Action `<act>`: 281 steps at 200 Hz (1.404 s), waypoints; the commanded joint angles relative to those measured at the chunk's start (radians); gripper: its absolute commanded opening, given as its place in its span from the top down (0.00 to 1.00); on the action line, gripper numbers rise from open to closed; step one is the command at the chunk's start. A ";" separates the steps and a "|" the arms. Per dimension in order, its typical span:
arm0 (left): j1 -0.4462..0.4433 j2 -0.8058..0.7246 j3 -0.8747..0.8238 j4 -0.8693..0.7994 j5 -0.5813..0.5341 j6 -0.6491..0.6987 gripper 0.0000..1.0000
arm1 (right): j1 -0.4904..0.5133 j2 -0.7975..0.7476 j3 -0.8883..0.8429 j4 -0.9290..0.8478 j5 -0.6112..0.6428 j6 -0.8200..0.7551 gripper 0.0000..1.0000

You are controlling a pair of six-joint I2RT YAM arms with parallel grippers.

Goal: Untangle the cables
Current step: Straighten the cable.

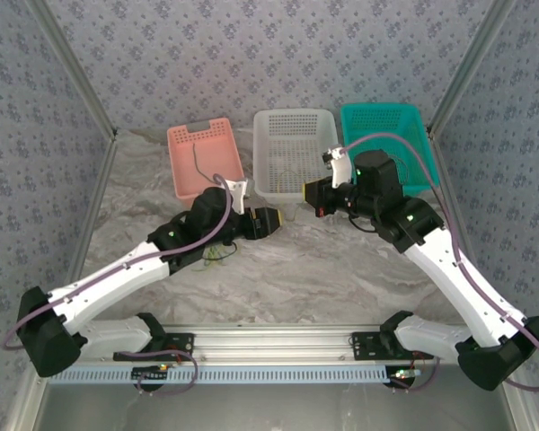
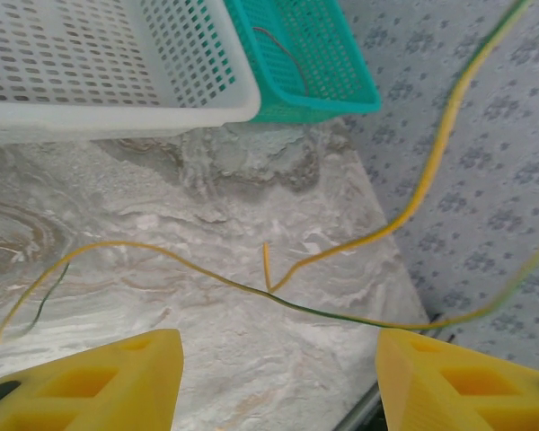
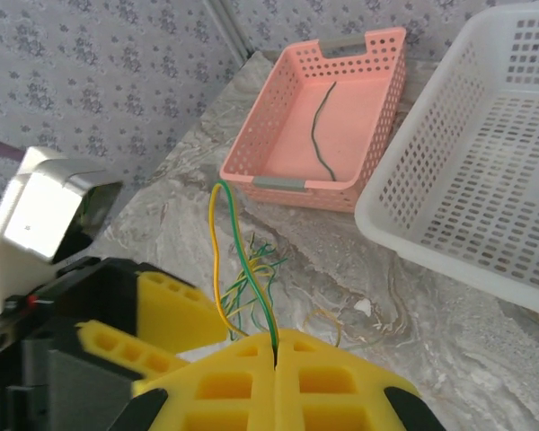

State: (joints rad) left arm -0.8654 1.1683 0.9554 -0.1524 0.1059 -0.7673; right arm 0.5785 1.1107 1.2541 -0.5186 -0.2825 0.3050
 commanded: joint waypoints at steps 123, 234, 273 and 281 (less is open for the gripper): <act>-0.046 0.032 0.061 0.012 -0.148 0.202 0.59 | -0.006 0.002 -0.019 0.000 -0.110 0.014 1.00; 0.022 0.153 0.502 -0.407 -0.392 0.607 1.00 | -0.005 -0.006 -0.018 -0.133 -0.006 -0.051 1.00; 0.025 0.263 0.641 -0.453 -0.525 0.746 1.00 | -0.010 0.040 0.049 -0.147 0.005 -0.067 1.00; 0.031 0.295 0.682 -0.466 -0.513 0.744 0.93 | -0.014 0.055 0.079 -0.145 0.005 -0.061 1.00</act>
State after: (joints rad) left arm -0.8448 1.3849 1.5379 -0.5362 -0.3134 -0.1352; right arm 0.5755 1.1278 1.2472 -0.6243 -0.3042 0.2668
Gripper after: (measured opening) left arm 0.043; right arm 0.059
